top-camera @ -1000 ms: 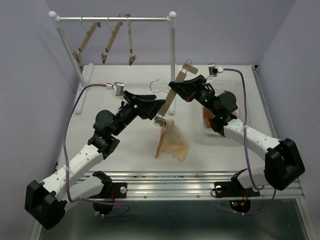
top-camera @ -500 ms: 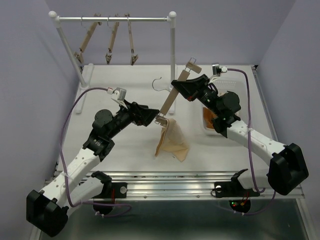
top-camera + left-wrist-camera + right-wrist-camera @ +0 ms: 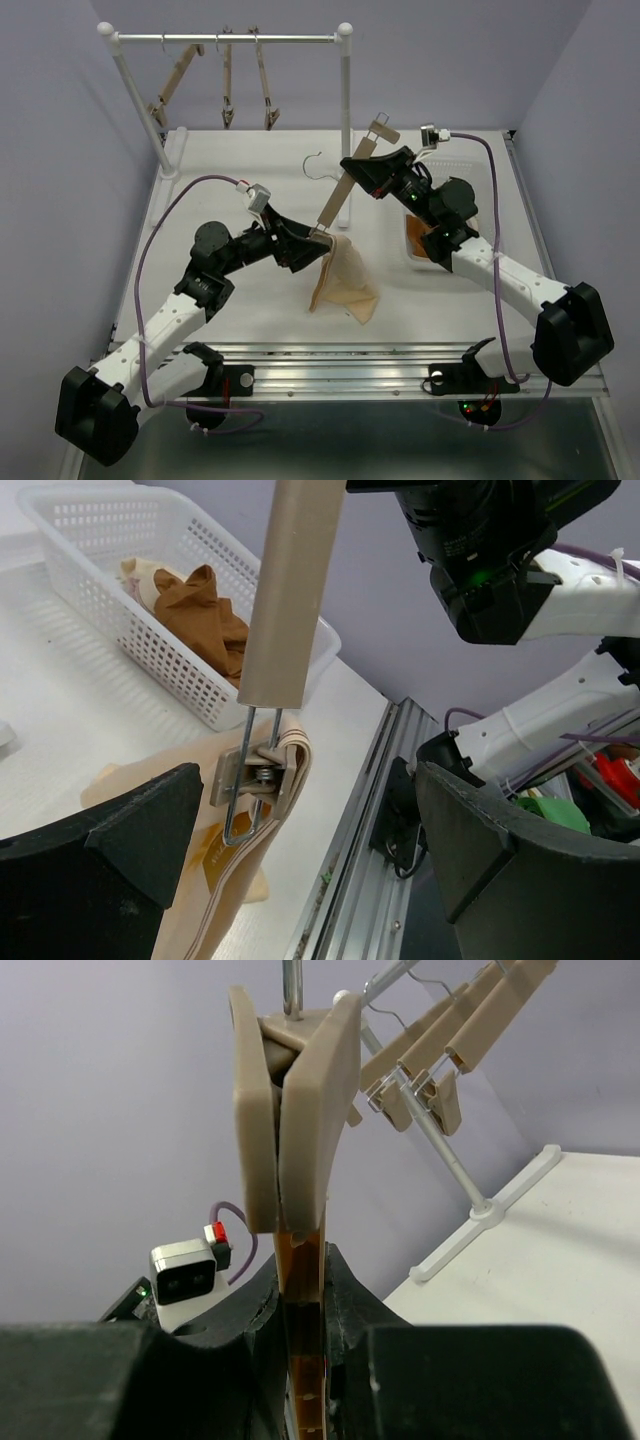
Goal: Remove the underwear clipped to the hanger
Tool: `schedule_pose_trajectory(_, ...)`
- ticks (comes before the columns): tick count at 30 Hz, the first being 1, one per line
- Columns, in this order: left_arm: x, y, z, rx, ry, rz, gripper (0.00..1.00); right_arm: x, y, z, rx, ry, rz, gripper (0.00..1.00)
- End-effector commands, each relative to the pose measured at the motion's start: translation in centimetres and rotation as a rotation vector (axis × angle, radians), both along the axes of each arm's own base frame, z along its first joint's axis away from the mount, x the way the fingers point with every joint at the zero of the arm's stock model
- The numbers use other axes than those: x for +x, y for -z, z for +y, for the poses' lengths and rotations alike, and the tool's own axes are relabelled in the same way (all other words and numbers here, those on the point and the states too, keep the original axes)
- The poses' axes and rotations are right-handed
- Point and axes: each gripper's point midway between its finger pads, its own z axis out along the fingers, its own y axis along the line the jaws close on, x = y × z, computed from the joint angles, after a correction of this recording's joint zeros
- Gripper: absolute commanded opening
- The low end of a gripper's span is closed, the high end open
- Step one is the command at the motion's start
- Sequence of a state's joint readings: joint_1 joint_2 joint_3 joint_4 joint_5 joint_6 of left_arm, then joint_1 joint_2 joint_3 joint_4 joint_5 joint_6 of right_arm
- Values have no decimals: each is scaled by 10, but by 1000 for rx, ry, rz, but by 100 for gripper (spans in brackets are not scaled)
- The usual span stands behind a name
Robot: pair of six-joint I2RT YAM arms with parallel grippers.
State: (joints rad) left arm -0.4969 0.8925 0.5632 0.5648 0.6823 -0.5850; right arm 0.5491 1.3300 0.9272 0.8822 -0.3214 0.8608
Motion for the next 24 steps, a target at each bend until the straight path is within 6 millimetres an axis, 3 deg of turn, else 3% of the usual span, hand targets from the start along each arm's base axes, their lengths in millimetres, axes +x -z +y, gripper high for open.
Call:
schedule_pose_trajectory(1, -12, -16, -4, -33, 77, -77, 99, -1, -34, -4, 60, 1, -67, 1)
schedule_pose_trajectory(4, -12, -16, -5, -33, 83, -77, 99, 2, -32, -2, 60, 3, -61, 1)
schedule_pose_trajectory(6, -13, -18, -4, -37, 85, -87, 94, 4, -31, -3, 57, 11, -60, 1)
schedule_pose_trajectory(10, -14, -20, -3, -41, 80, -98, 70, 6, -29, -5, 60, 29, -55, 1)
schedule_pose_trajectory(11, -14, -20, -4, -40, 80, -96, 53, 6, -29, -6, 63, 34, -51, 1)
schedule_pose_trajectory(14, -13, -20, -4, -41, 80, -92, 25, 7, -28, -6, 63, 36, -49, 1)
schedule_pose_trajectory(15, -12, -20, -4, -40, 79, -89, 3, 7, -28, -6, 60, 35, -51, 1)
schedule_pose_trajectory(24, -4, -22, 0, -40, 24, -98, 0, 4, -26, -5, 41, 17, -64, 1)
